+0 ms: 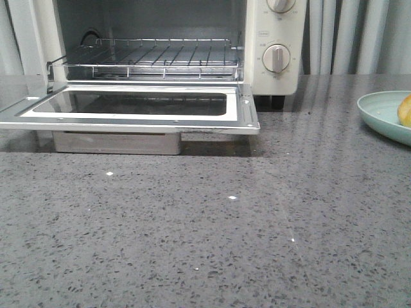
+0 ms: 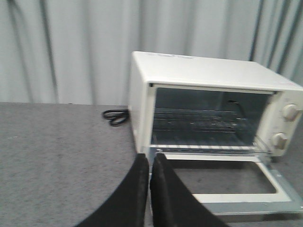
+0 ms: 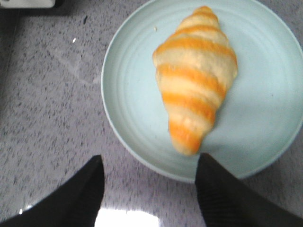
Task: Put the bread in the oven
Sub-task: 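Lower the right gripper over the croissant and grasp it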
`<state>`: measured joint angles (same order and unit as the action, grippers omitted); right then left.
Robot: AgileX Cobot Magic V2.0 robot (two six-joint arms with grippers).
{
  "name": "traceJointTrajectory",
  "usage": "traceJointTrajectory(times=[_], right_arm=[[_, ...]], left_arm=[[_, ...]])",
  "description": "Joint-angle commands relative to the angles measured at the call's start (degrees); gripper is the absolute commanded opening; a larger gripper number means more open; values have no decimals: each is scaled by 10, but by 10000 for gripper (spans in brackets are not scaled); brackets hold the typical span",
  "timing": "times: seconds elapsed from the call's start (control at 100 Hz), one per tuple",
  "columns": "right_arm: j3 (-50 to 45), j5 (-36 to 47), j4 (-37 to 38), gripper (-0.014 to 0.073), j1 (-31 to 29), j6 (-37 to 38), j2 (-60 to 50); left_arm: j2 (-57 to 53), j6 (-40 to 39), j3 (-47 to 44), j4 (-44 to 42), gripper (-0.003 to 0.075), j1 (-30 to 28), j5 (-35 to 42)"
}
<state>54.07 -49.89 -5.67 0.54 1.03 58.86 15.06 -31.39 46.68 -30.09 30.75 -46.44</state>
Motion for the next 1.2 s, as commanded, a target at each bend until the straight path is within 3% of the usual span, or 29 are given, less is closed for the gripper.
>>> traceJointTrajectory(times=[0.0, 0.37, 0.61, 1.0, 1.09, 1.19], right_arm=[[19, 73, 12, 419, -1, -4, 19], [74, 129, 82, 418, -1, -4, 143], [120, 134, 84, 412, -1, -4, 225], [120, 129, 89, 407, -1, -4, 288], [120, 121, 89, 299, -1, -4, 290], [120, 111, 89, 60, -1, -4, 290]], left_arm=[[2, 23, 19, -25, -22, -38, 31], [-2, 78, 19, -14, -22, -172, 90], [-2, 80, 19, -9, -22, -180, 95], [-2, 80, 19, 3, -22, -180, 95], [-2, 80, 19, 3, -22, -180, 92], [-2, 80, 19, 3, -22, -180, 89]])
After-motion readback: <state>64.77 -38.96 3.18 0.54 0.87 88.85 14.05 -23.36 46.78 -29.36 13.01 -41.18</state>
